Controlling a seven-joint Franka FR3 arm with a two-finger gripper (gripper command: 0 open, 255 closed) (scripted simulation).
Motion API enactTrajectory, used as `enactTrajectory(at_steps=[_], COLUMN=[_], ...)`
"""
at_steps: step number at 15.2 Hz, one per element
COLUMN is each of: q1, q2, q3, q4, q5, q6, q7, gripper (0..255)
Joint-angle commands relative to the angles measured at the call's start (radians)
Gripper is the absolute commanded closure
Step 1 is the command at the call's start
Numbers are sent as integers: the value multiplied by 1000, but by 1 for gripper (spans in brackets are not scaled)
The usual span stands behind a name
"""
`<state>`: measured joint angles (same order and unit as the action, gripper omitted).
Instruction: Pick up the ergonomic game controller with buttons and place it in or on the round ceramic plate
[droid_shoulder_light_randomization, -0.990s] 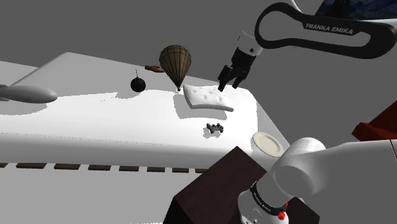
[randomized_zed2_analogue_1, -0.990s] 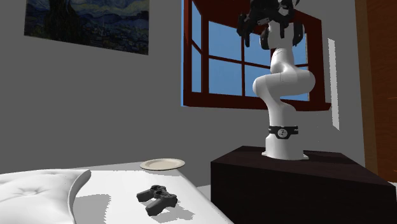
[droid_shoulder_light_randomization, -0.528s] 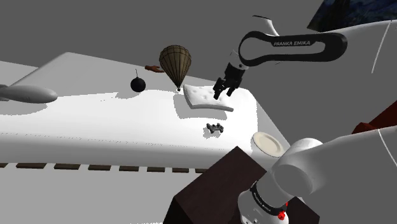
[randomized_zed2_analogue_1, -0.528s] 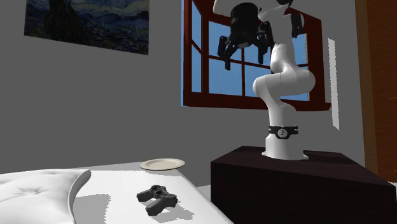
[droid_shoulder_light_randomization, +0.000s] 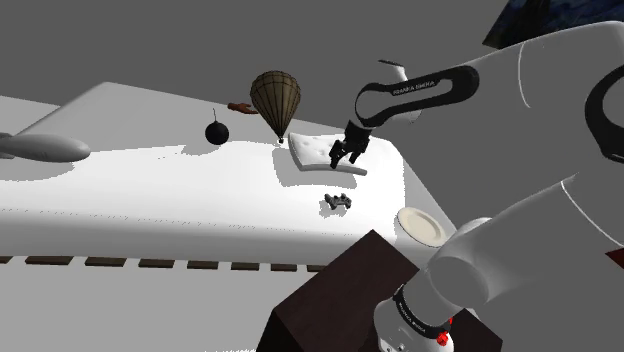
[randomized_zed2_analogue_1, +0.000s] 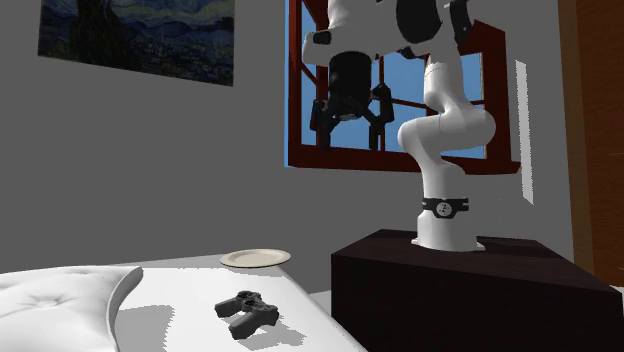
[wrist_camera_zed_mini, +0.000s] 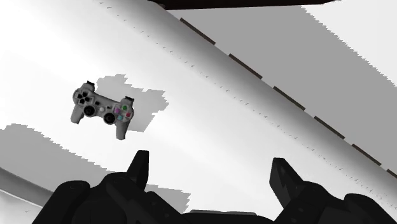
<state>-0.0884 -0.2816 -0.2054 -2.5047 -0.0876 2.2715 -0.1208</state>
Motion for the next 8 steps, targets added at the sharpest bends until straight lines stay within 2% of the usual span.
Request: enactTrajectory(at_steps=[1,8], q1=[-3,-26], q2=[77,349], q3=[-18,-66], q4=[16,105], q5=[9,87], q6=[59,226], q7=[-23,-140], gripper=[0,0])
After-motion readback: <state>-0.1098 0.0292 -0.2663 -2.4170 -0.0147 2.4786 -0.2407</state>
